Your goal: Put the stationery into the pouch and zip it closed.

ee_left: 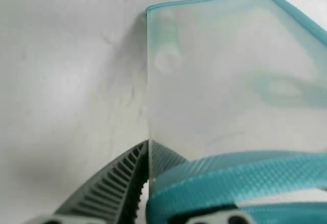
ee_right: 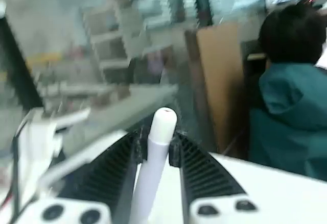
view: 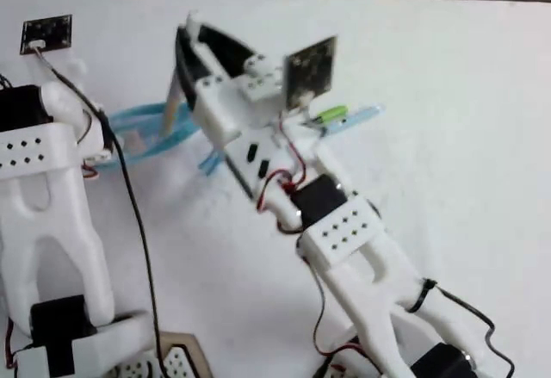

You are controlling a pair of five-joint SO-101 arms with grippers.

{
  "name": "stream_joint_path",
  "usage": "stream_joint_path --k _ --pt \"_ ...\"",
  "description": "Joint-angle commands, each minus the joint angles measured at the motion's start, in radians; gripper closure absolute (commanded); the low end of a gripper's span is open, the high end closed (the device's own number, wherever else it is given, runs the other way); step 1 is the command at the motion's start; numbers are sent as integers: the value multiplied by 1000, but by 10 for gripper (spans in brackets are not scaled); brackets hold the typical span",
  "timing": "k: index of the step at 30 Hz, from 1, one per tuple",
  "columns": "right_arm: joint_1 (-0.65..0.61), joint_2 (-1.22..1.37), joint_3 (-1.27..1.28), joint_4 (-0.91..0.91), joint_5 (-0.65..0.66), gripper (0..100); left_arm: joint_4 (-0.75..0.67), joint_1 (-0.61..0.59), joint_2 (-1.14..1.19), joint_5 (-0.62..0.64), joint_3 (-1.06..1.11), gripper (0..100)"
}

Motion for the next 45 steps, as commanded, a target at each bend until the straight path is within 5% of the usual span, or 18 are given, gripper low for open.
stream_joint_path --k 1,9,13,19,24,34,45 --pt "-76 -27 5 76 72 980 -5 8 18 9 -6 978" --pt "-107 -82 2 294 77 716 -5 7 18 9 -6 978" --pt "-88 -119 -20 305 72 697 -5 7 18 9 -6 978" --pt "160 -65 -245 495 -310 697 -5 7 18 9 -6 978" --pt "386 214 -486 765 -391 697 -5 7 18 9 -6 978" --pt "572 883 -1131 1400 -446 697 -5 7 18 9 -6 978" --pt "682 1543 -1887 1641 -592 697 -6 8 19 9 -6 978"
